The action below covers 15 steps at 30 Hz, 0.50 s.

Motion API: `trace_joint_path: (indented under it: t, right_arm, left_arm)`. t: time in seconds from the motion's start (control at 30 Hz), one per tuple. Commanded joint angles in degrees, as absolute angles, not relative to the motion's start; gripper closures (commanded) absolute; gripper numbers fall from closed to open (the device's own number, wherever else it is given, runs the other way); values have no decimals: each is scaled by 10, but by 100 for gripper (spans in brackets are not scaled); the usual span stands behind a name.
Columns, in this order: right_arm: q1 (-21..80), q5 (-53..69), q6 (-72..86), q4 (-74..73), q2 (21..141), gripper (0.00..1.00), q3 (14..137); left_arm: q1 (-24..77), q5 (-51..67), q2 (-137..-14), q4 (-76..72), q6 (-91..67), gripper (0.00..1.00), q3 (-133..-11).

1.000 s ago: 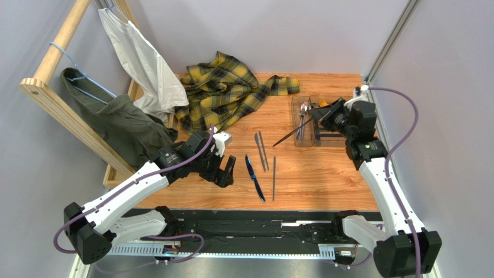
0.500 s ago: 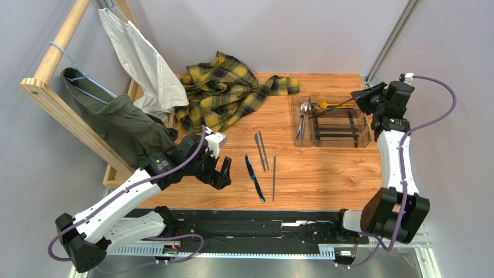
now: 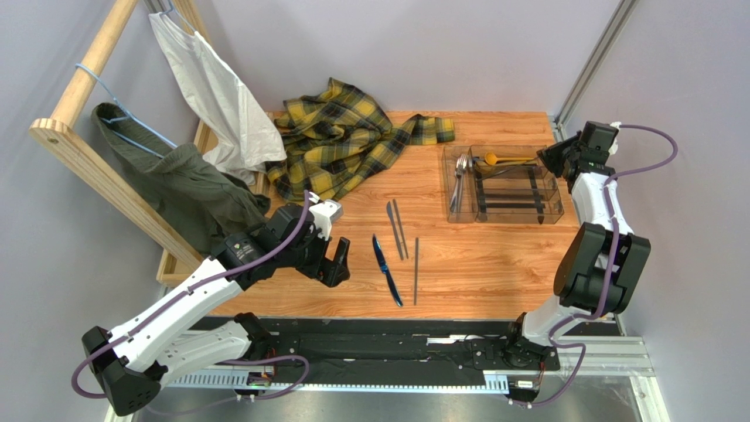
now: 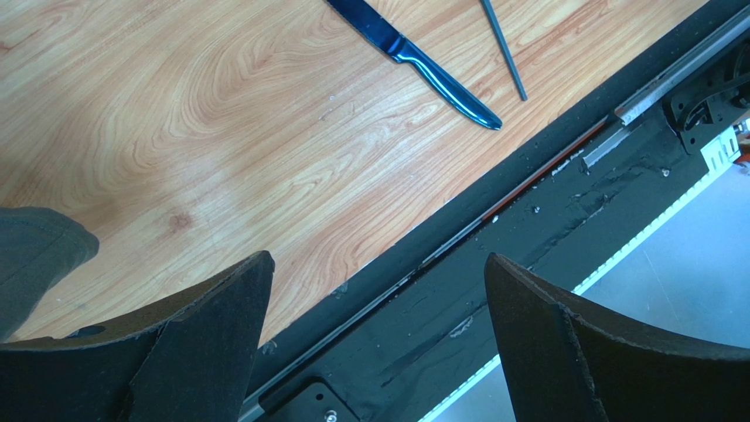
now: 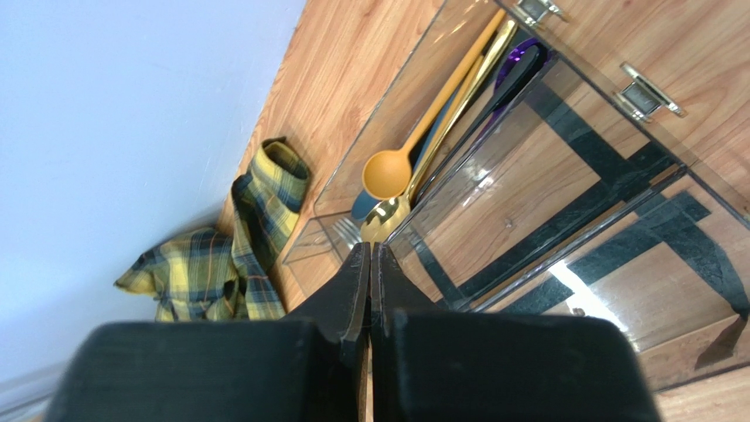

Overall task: Sort the eating utensils into containers
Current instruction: Place the knife in the storage box.

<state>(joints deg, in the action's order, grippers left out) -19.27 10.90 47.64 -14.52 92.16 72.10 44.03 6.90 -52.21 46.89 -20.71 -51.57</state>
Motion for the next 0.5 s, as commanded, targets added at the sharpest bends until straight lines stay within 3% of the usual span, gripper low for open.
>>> trace_joint_path:
  t: [0.0,0.47]
  right_arm:
    - [-199,89,494,-111,947,100,762]
    - [-202,64,485,-120,1025,100,817]
  left_arm:
    - [437,61,-511,461,-213,2,-519]
    - [437,69,-515,458,-211,2,-518]
